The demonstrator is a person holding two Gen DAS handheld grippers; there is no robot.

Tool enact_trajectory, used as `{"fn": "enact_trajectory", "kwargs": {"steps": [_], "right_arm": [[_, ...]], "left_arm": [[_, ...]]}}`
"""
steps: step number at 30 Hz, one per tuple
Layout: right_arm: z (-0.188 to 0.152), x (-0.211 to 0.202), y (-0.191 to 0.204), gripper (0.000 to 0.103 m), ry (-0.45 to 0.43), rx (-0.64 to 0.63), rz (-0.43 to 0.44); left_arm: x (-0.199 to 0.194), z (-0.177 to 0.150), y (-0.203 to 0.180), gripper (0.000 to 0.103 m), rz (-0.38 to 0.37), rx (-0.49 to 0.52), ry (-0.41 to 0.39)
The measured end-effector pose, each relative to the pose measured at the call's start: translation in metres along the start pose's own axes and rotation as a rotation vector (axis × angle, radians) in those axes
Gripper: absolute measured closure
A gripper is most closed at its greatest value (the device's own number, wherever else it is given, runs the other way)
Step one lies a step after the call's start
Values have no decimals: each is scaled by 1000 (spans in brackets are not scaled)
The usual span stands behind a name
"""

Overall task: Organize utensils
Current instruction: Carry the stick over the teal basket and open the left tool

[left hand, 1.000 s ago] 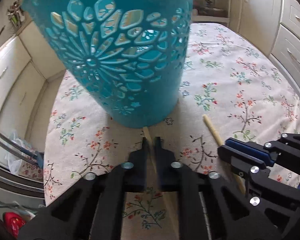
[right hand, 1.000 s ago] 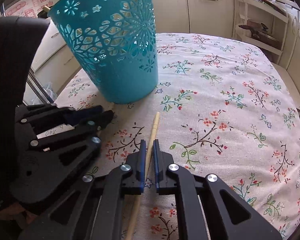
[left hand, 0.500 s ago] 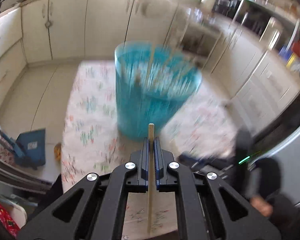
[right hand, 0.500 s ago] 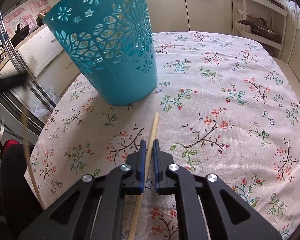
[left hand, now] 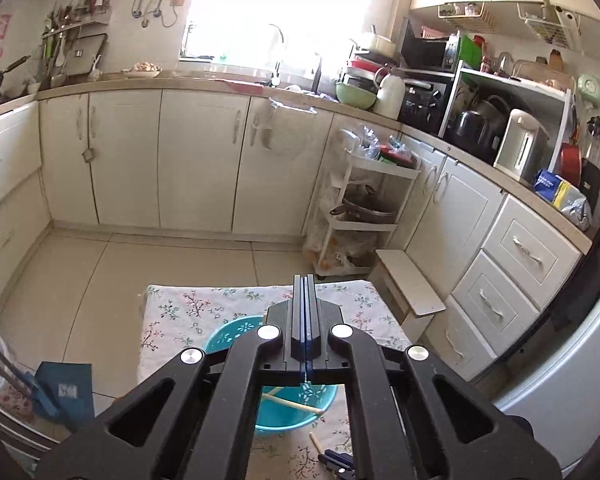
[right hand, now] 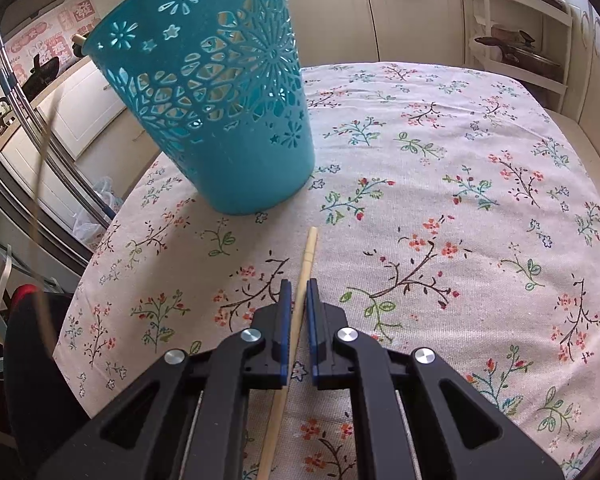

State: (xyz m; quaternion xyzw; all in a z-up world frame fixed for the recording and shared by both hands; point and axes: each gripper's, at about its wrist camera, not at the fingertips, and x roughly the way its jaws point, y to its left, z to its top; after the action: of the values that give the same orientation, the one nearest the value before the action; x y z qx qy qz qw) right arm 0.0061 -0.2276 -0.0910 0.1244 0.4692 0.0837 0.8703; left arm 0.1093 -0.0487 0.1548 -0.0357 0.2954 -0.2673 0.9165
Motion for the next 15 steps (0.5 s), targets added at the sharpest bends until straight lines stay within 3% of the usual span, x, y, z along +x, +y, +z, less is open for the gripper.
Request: {"fn": "enact_trajectory", "kwargs": {"steps": [5, 8, 11, 12, 15], "right_arm": [[0, 1, -3, 95, 5, 15, 15], [2, 2, -3, 93, 4, 15, 18], [1, 3, 3, 85, 0, -1, 17], [0, 3, 6, 82, -3, -13, 14], [-1, 4, 12, 77, -10, -40, 1]], "left_arm": [[-4, -32, 22, 102, 57, 4, 78], [9, -83, 36, 102, 56, 57, 257], [38, -146, 33, 101, 144, 179, 463], [49, -165, 31, 101, 194, 226, 507], [74, -194, 36, 97, 237, 243, 569]]}}
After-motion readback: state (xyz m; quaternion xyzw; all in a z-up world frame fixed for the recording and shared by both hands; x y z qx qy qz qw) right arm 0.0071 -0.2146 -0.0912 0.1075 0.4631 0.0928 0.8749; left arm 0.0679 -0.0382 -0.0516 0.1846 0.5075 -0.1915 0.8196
